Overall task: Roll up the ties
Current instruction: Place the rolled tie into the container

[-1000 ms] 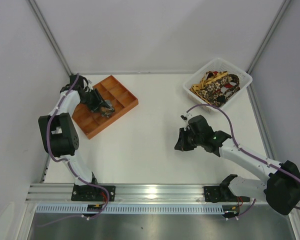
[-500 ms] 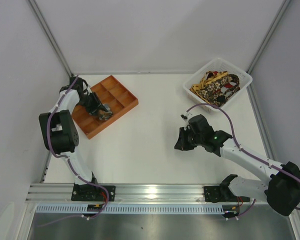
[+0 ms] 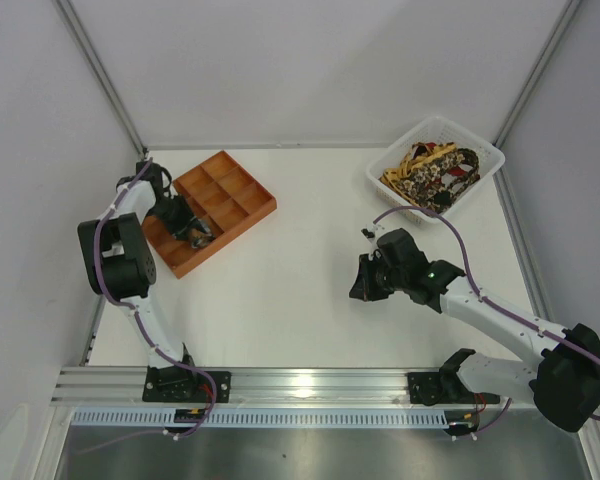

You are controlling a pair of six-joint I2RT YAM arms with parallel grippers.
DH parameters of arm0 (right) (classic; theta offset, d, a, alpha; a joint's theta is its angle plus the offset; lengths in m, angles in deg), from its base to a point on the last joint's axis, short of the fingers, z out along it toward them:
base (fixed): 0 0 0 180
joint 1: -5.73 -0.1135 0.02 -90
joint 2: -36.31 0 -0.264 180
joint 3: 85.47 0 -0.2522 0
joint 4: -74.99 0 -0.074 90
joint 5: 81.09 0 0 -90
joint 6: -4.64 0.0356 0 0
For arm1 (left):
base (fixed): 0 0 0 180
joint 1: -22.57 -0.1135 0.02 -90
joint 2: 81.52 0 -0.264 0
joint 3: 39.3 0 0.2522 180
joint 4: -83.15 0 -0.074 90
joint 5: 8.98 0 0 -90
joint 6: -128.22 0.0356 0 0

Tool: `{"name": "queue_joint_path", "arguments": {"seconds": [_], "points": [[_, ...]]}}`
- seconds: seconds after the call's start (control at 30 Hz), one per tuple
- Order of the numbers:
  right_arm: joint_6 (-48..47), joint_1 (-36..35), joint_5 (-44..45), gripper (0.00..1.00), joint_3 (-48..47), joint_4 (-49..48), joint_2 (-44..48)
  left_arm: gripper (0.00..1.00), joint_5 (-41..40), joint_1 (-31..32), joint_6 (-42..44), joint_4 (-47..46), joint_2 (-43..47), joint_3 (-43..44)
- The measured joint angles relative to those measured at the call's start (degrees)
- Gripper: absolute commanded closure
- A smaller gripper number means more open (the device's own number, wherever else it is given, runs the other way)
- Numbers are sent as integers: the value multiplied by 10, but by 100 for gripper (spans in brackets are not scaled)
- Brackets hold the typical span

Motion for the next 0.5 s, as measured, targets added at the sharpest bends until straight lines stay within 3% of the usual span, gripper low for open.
{"name": "queue_joint_path", "arguments": {"seconds": [0.5], "points": [[0,0,2,100,-1,0,0,99,-69,33,-68,94,-58,106]]}}
